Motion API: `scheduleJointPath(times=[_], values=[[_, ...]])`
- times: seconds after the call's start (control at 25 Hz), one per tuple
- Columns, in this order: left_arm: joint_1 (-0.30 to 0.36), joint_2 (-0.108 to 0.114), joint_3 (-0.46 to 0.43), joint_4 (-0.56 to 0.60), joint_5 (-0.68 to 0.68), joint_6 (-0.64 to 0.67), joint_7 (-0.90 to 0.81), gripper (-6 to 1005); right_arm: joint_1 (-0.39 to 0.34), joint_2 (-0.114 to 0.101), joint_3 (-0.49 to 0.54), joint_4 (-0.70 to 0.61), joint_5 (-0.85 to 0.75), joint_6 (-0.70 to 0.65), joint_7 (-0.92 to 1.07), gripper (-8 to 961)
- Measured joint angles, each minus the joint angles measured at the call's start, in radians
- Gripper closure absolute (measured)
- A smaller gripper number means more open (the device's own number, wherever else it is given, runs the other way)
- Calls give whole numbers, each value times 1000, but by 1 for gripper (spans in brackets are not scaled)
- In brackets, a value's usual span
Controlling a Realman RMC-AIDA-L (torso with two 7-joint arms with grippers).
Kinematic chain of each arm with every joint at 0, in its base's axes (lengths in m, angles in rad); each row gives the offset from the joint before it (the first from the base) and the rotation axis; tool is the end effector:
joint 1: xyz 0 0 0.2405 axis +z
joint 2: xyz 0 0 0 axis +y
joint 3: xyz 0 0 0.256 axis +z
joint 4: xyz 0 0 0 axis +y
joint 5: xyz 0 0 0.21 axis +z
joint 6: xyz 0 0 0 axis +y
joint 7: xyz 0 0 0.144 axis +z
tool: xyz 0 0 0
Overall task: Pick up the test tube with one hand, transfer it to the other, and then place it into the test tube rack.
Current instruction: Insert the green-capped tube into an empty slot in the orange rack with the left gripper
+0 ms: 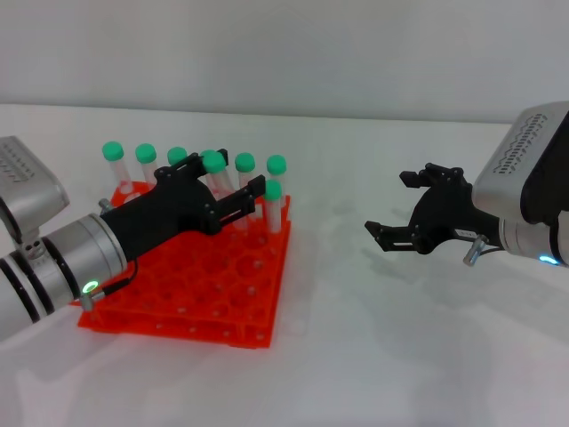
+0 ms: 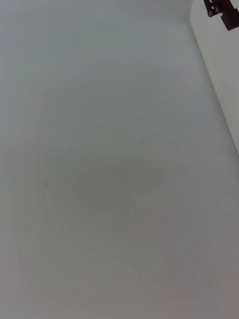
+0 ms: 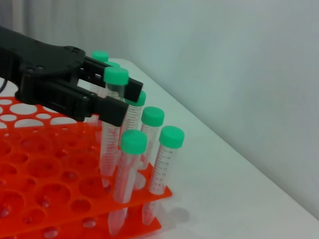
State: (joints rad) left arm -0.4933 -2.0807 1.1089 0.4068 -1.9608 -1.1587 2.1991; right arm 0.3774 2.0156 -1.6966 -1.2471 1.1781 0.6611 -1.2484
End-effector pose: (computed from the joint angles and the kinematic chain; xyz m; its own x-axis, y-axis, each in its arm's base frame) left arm -0.2625 0.3573 -0.0310 0.7108 0.1378 0.6898 0.5494 -0.7212 -0.4219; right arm 0.1764 0.3749 -0.0344 0.9729 -0.1233 -0.1958 -0.2167 -0.7827 -0.5835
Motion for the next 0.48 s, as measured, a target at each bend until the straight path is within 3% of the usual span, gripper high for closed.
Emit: scheduleJointPath(times=[0.16,0.48], values=[[7,0,0,3,0,5,-8,226,0,1,-4,0,1,0,1,83],[-16,3,1,3,15,23,-15,154,-2,2,-8,-5,11,1,1,83]])
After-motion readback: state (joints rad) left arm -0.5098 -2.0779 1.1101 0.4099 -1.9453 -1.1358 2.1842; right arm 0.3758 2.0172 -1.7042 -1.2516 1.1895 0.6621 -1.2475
